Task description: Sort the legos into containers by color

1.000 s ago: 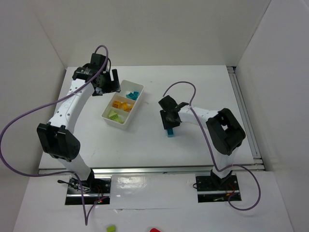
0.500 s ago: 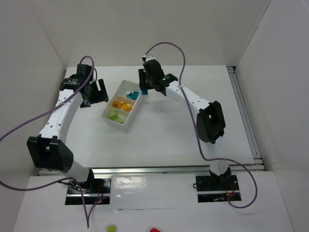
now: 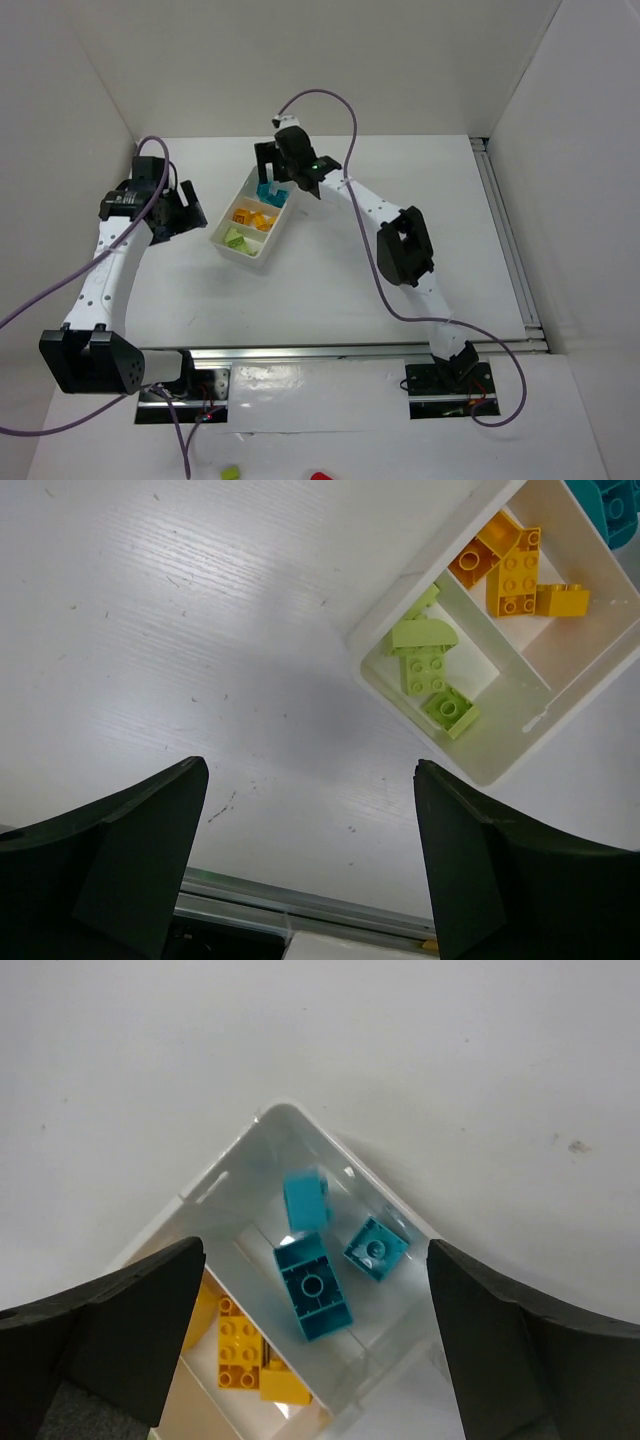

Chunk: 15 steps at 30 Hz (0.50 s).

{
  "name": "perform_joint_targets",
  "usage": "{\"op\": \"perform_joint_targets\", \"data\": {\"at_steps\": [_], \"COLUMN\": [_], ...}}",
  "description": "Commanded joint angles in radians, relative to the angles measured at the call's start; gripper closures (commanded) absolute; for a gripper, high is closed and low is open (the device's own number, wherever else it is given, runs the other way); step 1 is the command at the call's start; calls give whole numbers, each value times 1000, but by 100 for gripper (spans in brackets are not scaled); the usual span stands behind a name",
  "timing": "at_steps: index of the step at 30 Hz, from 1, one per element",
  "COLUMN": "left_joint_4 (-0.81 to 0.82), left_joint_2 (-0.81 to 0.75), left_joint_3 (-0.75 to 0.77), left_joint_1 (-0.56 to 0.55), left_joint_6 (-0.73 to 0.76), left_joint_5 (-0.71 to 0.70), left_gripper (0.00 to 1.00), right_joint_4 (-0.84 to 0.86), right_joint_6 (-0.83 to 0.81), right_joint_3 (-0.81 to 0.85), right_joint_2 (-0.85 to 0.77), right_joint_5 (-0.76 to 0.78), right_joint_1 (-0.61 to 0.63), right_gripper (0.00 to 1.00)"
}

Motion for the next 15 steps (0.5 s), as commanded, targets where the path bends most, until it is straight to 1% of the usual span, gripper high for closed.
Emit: {"op": "perform_joint_targets", "data": {"at_steps": [1,2,3,4,5,6,7,8,9,11,12,14,15], "left_joint_4": [28,39,39,39,48,48,48,72,82,97,106,134,134], "left_joint_2": [-21,-21,-10,-10,-10,-1,-1,-1,-1,-13,-13,-42,-42], "left_joint_3": [23,23,23,23,23,32,32,32,23,14,14,5,5], "left_joint_1": [10,10,10,10,10,19,19,19,19,19,19,19,19], "left_joint_6": [0,0,0,0,0,-10,-10,-10,-22,-34,-45,-45,-45], "left_joint_5": [35,35,47,47,47,56,57,70,79,92,107,119,119], "left_gripper": [7,7,7,7,7,7,7,7,7,7,7,7,7], "right_joint_4": [114,143,144,130,80,40,-6,-89,-127,-184,-238,-293,-347], "right_joint_6": [-17,-17,-17,17,32,75,104,132,158,236,258,304,314], "right_joint_3": [-112,-246,-307,-358,-452,-494,-533,-626,-677,-786,-886,-962,-1019], "right_joint_2": [-255,-309,-357,-444,-479,-542,-573,-602,-633,-726,-754,-831,-851], "right_joint_5": [128,171,208,299,338,410,440,458,473,484,497,536,550], "right_joint_1": [12,12,-2,-23,-37,-72,-95,-118,-170,-221,-259,-272,-286], "right_gripper": [0,0,0,0,0,0,0,0,0,0,0,0,0]}}
